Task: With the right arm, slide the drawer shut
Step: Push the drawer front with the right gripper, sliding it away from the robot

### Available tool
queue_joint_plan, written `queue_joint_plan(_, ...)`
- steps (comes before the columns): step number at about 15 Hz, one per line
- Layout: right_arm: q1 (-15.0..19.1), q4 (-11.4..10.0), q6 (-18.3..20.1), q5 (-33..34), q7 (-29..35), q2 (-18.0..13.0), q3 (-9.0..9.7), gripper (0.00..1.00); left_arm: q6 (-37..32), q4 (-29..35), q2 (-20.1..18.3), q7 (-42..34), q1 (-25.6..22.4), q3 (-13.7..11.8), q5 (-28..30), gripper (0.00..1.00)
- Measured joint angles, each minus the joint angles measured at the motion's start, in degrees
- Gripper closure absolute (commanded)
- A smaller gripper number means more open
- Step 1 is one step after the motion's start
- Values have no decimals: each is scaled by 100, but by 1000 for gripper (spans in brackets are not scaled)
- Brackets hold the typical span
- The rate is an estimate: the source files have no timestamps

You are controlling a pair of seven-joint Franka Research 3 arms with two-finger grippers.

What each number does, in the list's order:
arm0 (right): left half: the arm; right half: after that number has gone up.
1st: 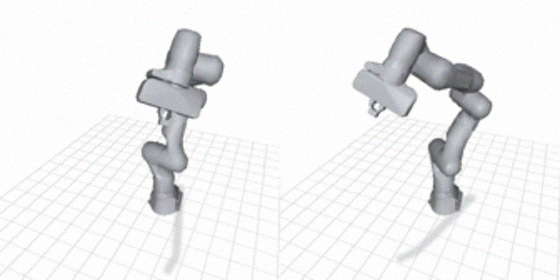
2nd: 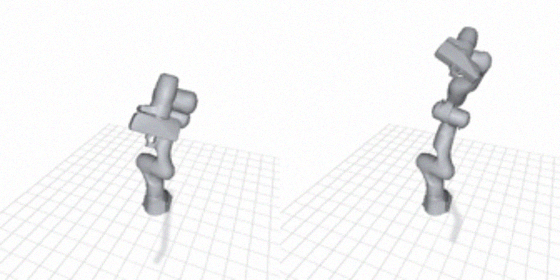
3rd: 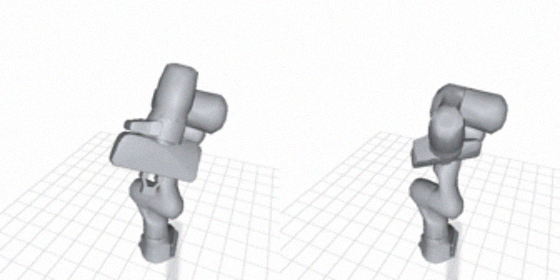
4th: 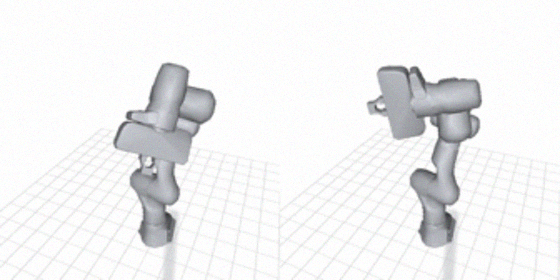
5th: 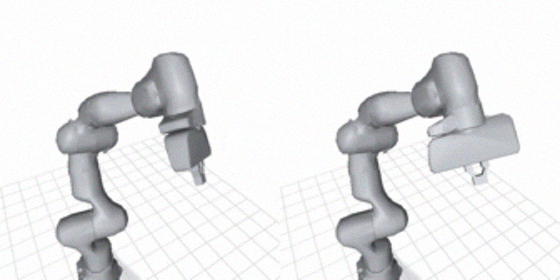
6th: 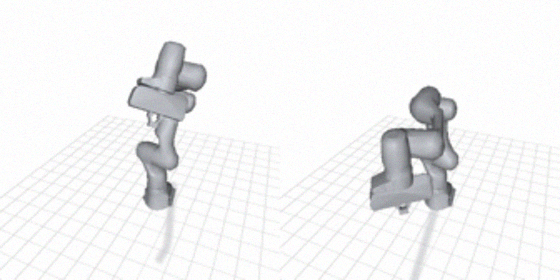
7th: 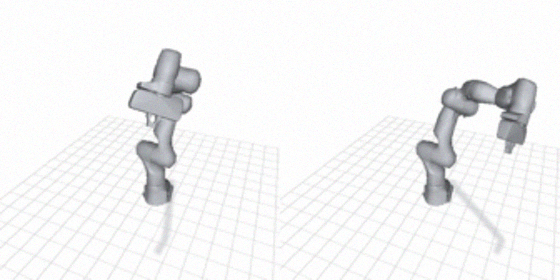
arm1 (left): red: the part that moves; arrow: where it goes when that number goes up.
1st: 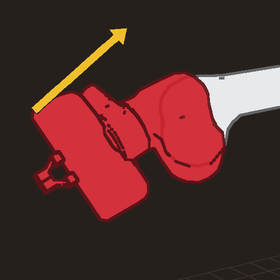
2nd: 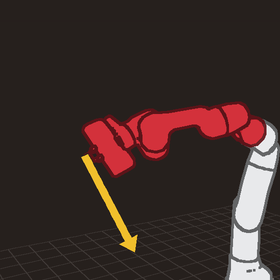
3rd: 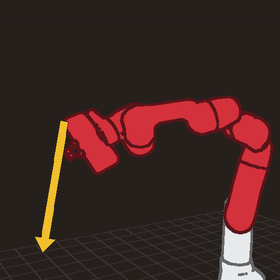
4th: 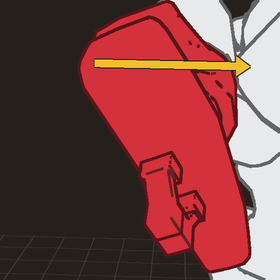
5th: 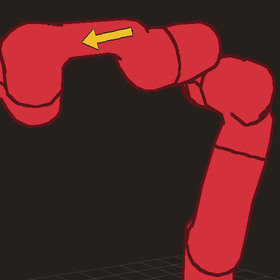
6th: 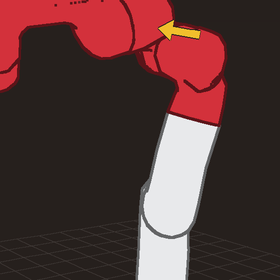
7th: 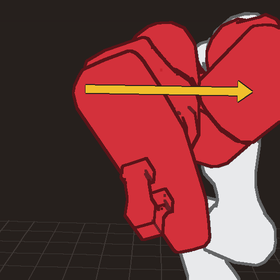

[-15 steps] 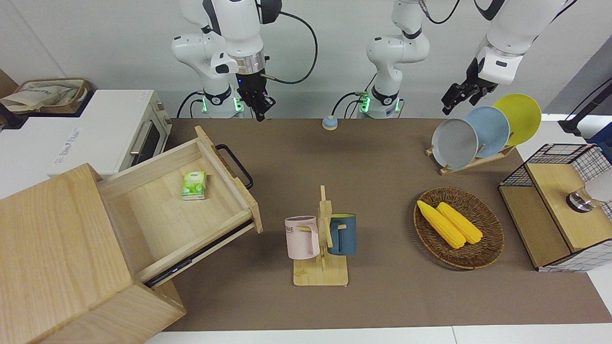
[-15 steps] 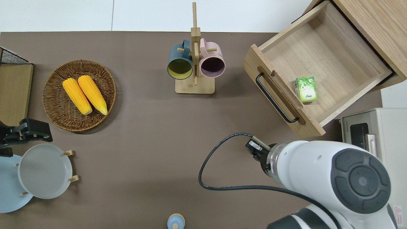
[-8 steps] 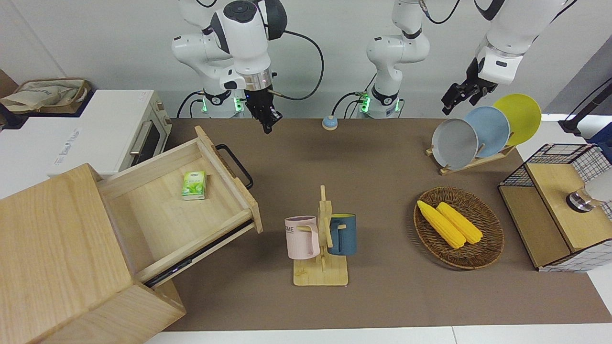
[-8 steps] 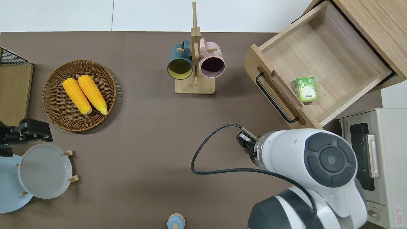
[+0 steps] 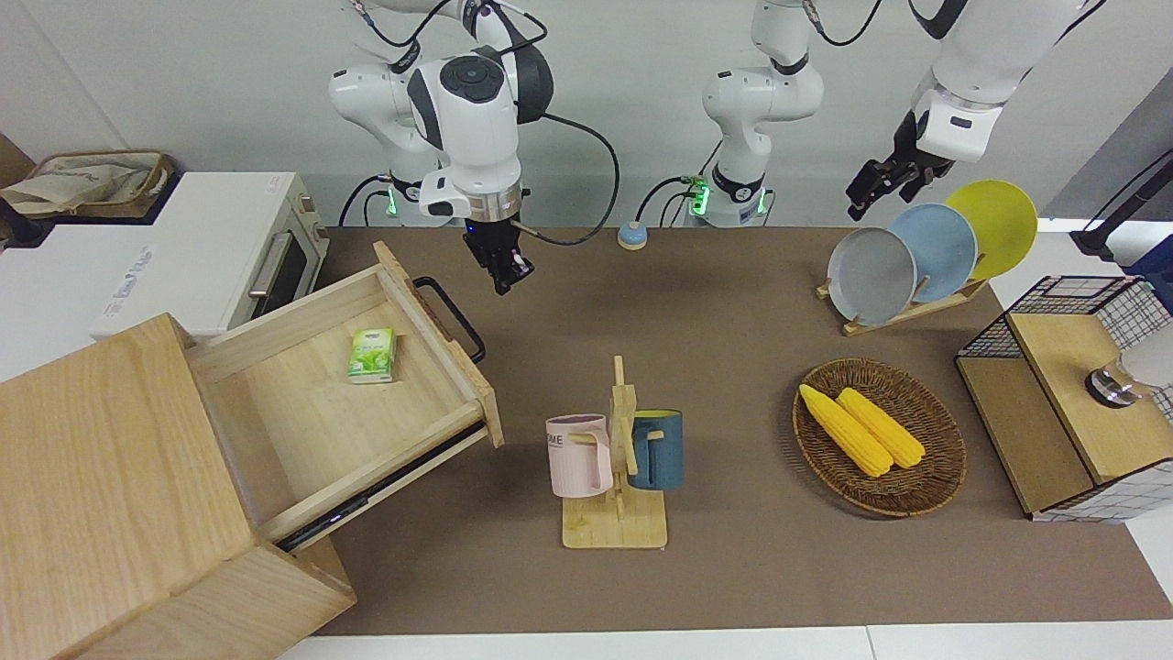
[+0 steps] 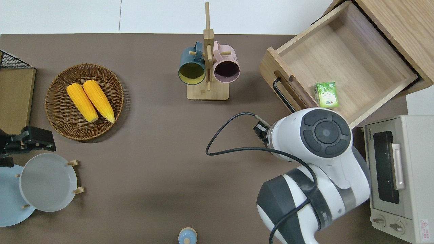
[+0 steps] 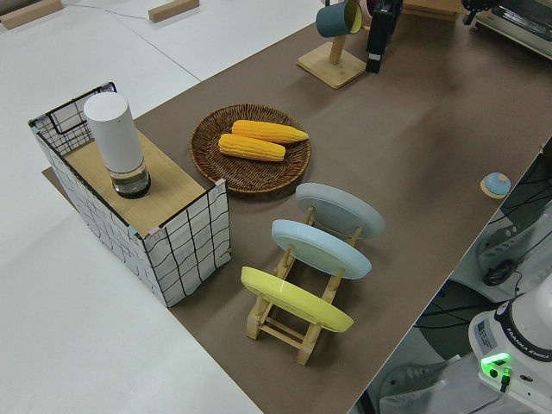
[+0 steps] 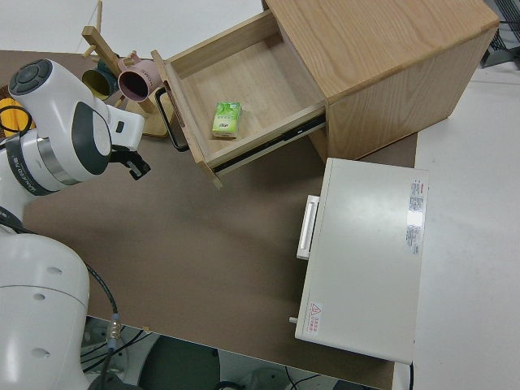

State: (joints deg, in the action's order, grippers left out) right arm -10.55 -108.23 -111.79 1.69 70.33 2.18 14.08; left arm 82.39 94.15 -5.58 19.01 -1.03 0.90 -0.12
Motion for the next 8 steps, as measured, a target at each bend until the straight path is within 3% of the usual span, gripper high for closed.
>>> queue_joint_plan(4, 80, 262, 0, 196, 6, 283, -62, 1000, 0, 0, 0, 0, 0, 0, 0, 7)
queue_joint_plan(8, 259, 353, 0, 229, -38, 415, -150, 1000, 0, 0, 0, 0, 0, 0, 0, 7)
